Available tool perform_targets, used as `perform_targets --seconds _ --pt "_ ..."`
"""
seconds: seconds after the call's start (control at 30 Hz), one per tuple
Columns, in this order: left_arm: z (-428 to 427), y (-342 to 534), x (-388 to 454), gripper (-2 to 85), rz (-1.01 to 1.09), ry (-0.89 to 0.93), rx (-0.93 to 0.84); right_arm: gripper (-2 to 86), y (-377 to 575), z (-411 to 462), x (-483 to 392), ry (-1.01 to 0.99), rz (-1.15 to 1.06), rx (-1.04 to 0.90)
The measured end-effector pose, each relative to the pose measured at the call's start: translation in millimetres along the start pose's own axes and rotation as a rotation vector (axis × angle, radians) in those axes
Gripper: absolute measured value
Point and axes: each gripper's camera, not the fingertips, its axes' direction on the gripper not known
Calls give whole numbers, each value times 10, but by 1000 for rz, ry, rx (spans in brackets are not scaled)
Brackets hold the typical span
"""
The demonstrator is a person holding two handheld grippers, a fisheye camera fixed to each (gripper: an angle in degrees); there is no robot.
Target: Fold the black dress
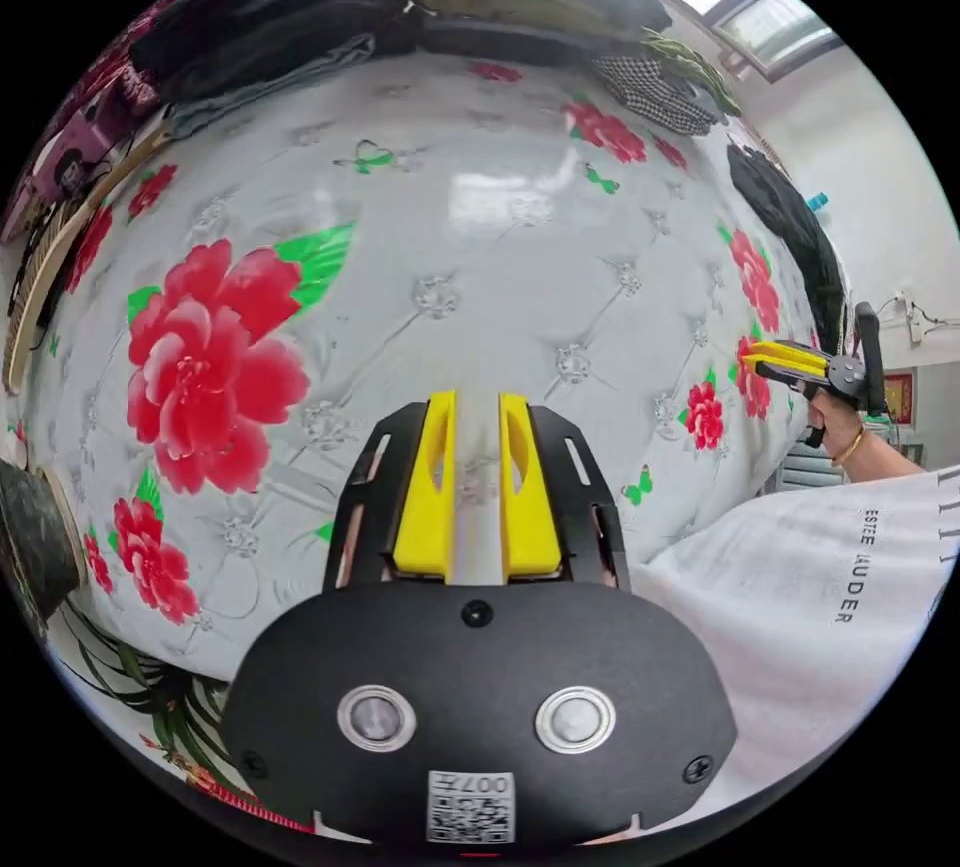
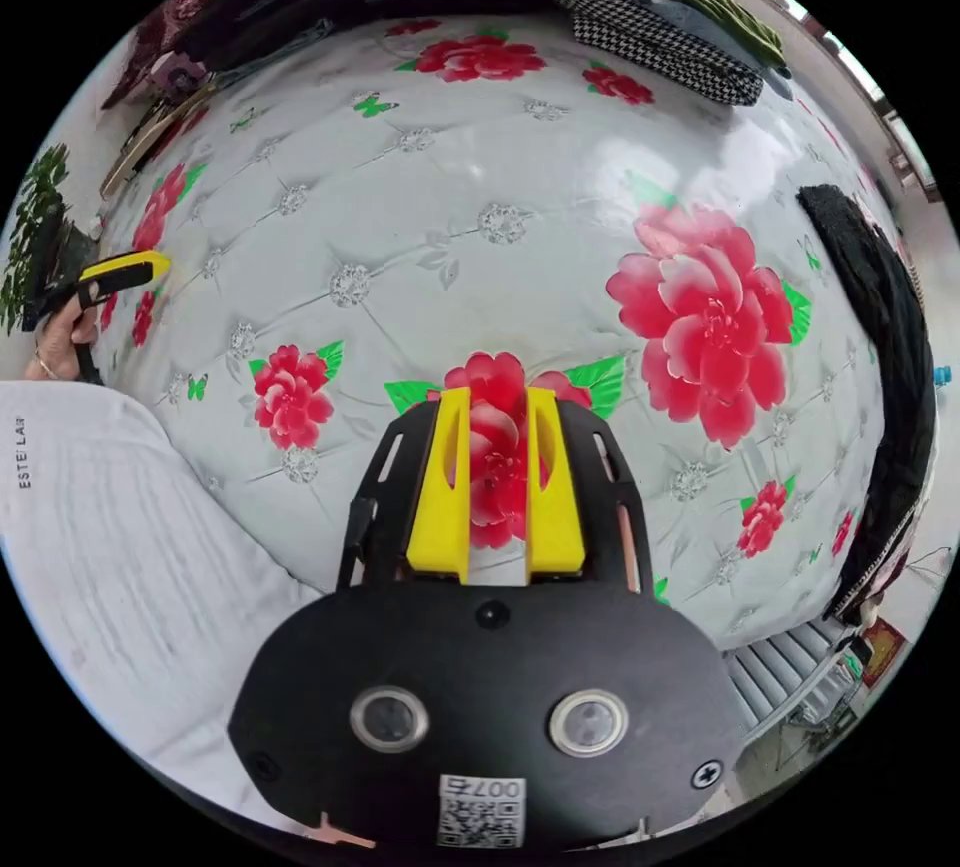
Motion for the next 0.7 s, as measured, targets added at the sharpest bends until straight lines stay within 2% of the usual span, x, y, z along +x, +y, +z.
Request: perform_targets --seconds 0.13,0.3,0.43,0.57,0.7 --pt "-166 -429 611 64 87 68 16 72 91 -34 -99 -11 -63 98" --pt "-275 -831 1287 53 153 47 -27 65 233 -63 134 -184 -18 223" --pt "-325 -1039 1736 51 148 42 -71 70 392 -191 996 -217 305 314" --pt "-333 -1240 2103 50 146 -1 -118 75 866 -350 2302 -102 645 389" --pt "-314 -1453 2369 47 135 -20 -150 80 1362 -508 3315 12 867 420"
